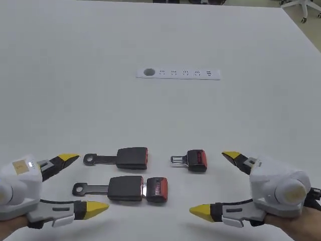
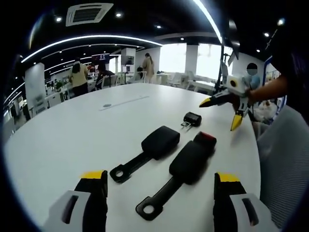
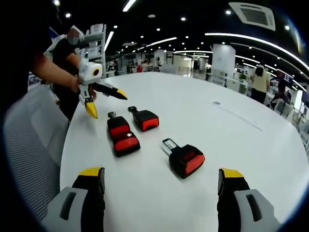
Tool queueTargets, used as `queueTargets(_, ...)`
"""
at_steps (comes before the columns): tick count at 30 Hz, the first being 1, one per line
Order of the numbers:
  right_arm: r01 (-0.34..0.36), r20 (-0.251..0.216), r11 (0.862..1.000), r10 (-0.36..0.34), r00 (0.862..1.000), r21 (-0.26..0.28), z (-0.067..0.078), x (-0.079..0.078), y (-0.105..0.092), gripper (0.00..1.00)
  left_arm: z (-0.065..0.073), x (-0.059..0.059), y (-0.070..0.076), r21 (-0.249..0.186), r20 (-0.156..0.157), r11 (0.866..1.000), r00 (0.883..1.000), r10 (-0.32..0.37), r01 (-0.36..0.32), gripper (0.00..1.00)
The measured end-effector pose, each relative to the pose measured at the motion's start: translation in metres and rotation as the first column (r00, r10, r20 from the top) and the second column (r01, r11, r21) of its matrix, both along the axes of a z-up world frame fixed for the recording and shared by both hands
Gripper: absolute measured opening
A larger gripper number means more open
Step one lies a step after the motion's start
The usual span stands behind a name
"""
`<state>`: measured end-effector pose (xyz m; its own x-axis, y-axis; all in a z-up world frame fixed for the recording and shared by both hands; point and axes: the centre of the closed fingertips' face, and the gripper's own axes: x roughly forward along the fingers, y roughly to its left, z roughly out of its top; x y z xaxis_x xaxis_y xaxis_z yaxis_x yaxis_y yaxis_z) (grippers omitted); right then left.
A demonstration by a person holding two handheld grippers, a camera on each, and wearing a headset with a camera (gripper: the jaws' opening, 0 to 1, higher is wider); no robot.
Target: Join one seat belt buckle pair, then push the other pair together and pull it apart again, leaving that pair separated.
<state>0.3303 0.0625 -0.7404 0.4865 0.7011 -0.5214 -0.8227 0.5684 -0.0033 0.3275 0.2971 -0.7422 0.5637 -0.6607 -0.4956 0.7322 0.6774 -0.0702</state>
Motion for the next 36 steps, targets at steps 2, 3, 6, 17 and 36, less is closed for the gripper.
queueTargets(2,-0.004,0.006,1.0,0.004,1.0,-0.003,-0.002,-0.003,0.001,0.99,0.001,0.001,0.0,-0.019,0.008,1.0,1.0,0.015,-0.015,0.97)
queueTargets(3,-0.006,0.009,1.0,0.006,1.0,-0.002,-0.002,-0.004,0.002,0.99,0.001,0.001,-0.001,-0.024,0.012,1.0,1.0,0.017,-0.017,1.0)
queueTargets(6,-0.007,0.011,1.0,0.007,1.0,0.013,-0.002,-0.006,0.002,0.99,-0.003,-0.001,0.002,-0.035,0.012,0.999,1.0,0.014,-0.013,1.0)
queueTargets(17,0.006,0.028,0.999,-0.008,1.0,0.048,-0.002,-0.011,0.006,0.99,0.004,-0.011,-0.009,-0.076,0.04,0.997,0.999,0.014,-0.011,1.0)
queueTargets(36,0.034,0.035,0.996,-0.038,0.999,0.087,-0.001,-0.009,-0.001,0.99,0.016,-0.012,-0.019,-0.086,0.051,0.996,0.999,0.02,-0.016,1.0)
